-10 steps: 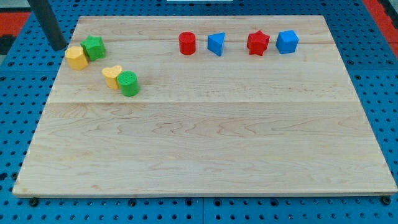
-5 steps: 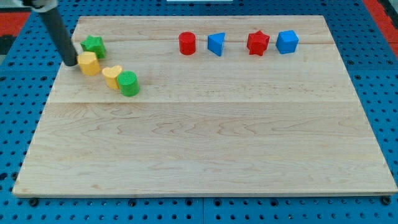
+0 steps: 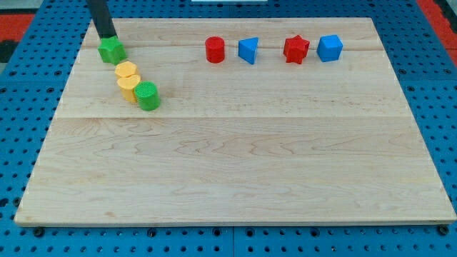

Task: Move the yellow hexagon with a green star above the yellow heart

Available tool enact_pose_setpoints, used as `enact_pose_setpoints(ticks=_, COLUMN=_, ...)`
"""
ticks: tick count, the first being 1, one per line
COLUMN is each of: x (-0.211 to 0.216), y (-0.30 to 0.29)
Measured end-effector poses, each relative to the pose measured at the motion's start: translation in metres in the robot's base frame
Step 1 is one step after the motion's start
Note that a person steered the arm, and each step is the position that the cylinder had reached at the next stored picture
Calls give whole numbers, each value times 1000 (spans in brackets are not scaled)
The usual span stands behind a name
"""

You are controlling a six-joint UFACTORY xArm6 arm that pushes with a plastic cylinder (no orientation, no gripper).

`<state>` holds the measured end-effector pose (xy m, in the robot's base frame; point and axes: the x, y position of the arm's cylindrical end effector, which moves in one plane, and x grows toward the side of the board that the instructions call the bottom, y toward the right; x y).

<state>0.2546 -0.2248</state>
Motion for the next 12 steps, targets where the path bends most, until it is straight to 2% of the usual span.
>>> enact_pose_setpoints(ticks=1, x=-1, y=-12)
enact_pose_setpoints(ticks=2, x=-23, y=-80)
enact_pose_setpoints(ticks=4, x=29, y=4)
enact_pose_setpoints(ticks=6, x=31, y=6)
enact_pose_setpoints(ticks=7, x=47, y=25)
enact_pose_setpoints(ticks=10, x=45, y=17)
enact_pose_setpoints(ticks=11, x=54, y=-20)
enact_pose_setpoints(ticks=12, x=83, y=-14)
